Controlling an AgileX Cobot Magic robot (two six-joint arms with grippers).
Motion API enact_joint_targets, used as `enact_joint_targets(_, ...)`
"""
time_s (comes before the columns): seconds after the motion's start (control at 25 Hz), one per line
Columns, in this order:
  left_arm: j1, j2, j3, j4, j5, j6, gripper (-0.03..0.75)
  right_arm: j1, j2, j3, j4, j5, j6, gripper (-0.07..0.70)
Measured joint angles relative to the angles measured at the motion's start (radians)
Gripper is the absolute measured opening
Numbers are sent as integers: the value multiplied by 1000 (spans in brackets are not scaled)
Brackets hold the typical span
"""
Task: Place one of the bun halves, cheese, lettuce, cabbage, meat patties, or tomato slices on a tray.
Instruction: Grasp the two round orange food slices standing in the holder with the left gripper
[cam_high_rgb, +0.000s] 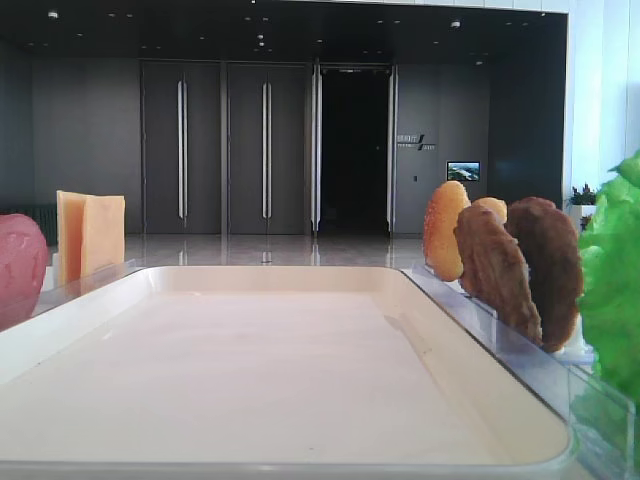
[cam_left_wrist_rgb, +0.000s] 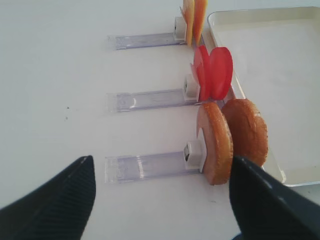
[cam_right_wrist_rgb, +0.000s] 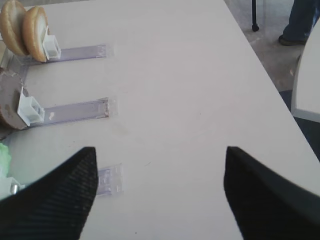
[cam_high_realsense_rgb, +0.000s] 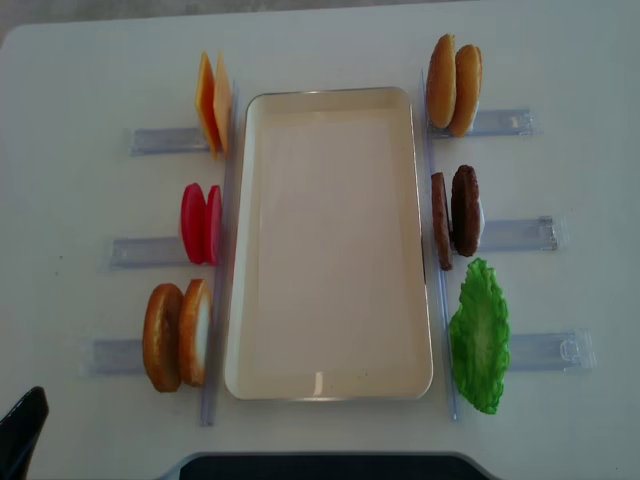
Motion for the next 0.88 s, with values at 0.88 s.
enact_joint_targets(0.88,0,0,0,19,0,-2,642,0,0,0,0,0,0,531)
